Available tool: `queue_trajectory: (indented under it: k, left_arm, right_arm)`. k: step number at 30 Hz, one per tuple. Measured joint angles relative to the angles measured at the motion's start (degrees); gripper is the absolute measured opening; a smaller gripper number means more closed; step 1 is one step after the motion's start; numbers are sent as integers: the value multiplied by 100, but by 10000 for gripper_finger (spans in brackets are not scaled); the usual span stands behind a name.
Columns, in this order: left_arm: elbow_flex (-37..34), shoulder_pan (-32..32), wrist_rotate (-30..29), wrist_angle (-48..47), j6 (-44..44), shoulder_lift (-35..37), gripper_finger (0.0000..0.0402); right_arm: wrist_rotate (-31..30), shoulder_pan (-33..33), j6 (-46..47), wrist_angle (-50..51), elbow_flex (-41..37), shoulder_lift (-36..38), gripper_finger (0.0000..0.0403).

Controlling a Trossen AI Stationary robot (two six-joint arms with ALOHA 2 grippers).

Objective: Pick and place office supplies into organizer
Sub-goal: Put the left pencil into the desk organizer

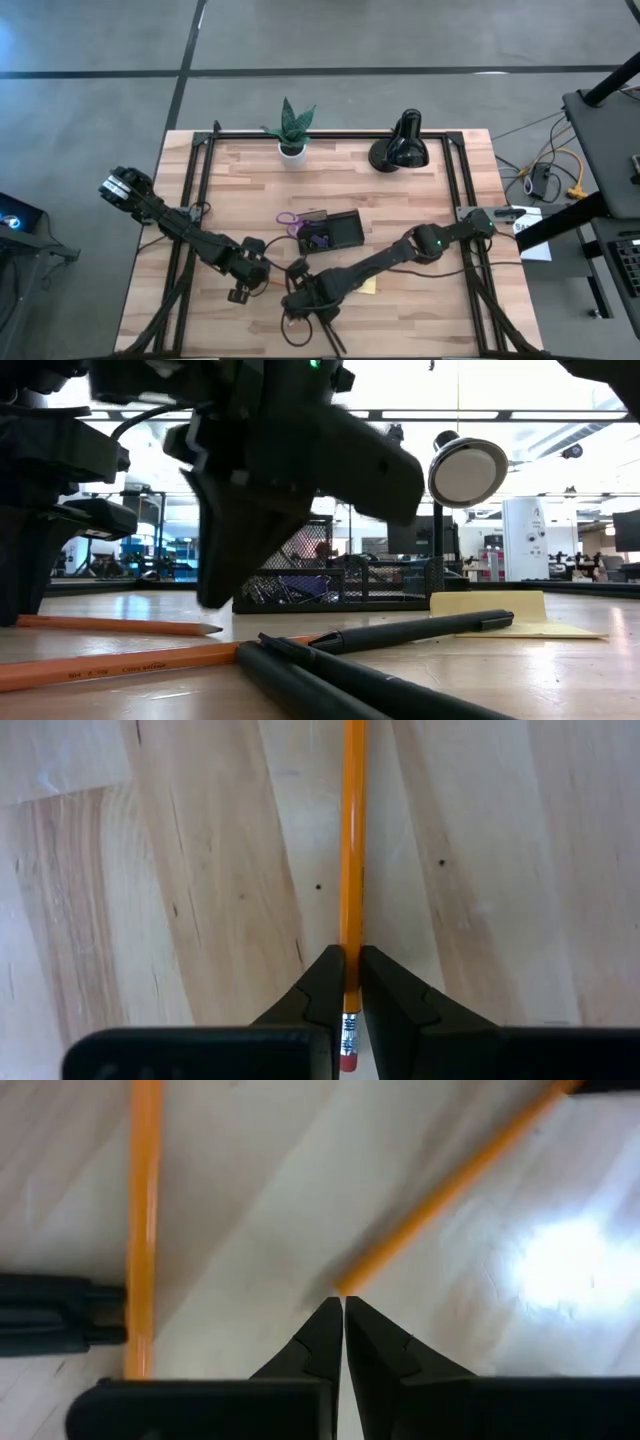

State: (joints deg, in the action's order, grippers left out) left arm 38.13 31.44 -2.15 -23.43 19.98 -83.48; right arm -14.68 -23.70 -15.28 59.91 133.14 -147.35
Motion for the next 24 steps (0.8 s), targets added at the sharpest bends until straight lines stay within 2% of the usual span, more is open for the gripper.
queue_trajectory:
  k: [5,24]
  left_arm:
    - [19,0,10,-27,-87,0,15]
    - [8,0,22,-5,-124,4,15]
  right_arm:
    - [-6,26,288,182,-65,-2,9]
    - [140,-2,389,-199,-153,13,9]
